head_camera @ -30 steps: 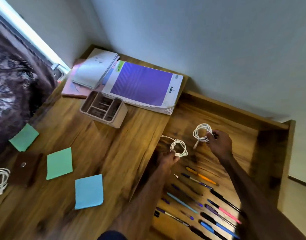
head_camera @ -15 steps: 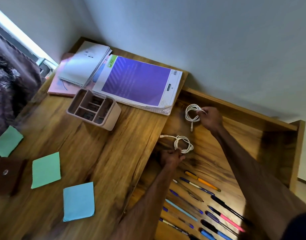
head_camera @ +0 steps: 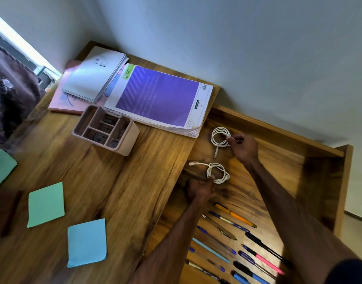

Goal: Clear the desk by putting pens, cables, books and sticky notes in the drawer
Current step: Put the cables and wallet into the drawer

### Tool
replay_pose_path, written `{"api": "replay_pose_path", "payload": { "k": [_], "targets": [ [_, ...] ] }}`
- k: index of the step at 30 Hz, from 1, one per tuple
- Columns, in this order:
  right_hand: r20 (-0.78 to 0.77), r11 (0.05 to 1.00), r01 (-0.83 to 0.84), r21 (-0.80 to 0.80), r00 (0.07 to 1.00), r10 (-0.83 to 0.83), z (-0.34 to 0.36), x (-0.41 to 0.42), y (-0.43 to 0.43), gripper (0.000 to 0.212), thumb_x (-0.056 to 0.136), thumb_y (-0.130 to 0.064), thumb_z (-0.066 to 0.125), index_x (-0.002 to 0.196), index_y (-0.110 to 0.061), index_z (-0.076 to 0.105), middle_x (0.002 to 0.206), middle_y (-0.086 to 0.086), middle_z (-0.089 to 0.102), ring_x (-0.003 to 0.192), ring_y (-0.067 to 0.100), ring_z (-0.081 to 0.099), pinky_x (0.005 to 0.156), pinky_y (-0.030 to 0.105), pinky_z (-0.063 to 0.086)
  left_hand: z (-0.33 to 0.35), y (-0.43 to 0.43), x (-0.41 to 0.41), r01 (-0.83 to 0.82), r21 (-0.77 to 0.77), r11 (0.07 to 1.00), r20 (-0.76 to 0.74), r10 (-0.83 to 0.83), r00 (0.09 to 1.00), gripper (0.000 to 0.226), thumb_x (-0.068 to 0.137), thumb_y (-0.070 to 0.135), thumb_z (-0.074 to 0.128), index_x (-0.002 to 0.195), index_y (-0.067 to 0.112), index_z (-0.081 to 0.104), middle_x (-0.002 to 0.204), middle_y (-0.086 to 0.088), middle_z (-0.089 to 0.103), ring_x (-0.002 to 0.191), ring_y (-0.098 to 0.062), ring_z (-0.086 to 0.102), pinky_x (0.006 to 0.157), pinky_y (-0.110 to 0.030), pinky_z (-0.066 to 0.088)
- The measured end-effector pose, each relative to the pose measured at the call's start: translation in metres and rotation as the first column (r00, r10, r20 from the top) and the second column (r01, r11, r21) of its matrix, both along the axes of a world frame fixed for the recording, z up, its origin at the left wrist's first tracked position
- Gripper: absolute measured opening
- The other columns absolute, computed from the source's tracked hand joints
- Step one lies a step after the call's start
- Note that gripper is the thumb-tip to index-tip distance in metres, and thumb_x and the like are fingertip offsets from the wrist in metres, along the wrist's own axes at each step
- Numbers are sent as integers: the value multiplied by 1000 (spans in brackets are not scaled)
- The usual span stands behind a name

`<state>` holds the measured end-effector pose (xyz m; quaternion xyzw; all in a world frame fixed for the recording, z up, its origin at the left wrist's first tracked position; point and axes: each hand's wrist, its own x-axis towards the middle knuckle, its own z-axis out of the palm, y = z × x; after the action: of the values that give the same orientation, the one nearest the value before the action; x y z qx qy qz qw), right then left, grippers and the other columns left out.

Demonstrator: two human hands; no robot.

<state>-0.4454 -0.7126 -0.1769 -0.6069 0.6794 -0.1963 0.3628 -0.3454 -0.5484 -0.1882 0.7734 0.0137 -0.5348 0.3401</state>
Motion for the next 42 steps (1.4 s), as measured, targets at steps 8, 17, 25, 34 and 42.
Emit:
{"api": "replay_pose_path", "payload": {
  "k": [8,17,25,34,42],
  "targets": [
    [51,968,171,-182,985,-164,30,10,80,17,92,-19,62,107,-16,70,107,3,65,84,11,61,74,26,51,60,26,21,469,-69,880,258,-438,861,30,86,36,74,65,15,68,68,-6,75,62,-22,74,66,-39,64],
    [113,969,129,-211,988,-107,105,58,166,18,87,-13,61,102,-18,71,102,4,63,85,16,61,82,34,52,135,74,92,613,-155,774,520,-464,717,6,90,27,68,93,22,69,89,3,73,77,-15,72,78,-42,62],
    [155,948,-151,-280,967,200,146,154,266,14,88,-17,64,100,-17,71,100,1,62,80,10,60,77,24,49,163,175,186,467,-76,881,615,-327,717,17,84,33,67,91,19,74,85,6,74,81,-12,70,72,-26,57],
    [84,821,-525,-225,829,553,147,273,364,13,83,-14,63,93,-16,70,92,2,66,85,18,63,81,37,54,162,317,294,154,-29,988,692,-92,716,9,81,20,71,88,14,75,89,-8,77,86,-24,72,80,-34,56],
    [1,642,-756,-128,647,762,161,358,411,15,85,-10,64,95,-11,74,100,10,65,86,27,65,74,28,49,154,388,375,-72,137,988,796,-66,602,41,89,11,63,127,-2,57,125,-23,61,119,-40,55,99,-44,42]
  ]
}}
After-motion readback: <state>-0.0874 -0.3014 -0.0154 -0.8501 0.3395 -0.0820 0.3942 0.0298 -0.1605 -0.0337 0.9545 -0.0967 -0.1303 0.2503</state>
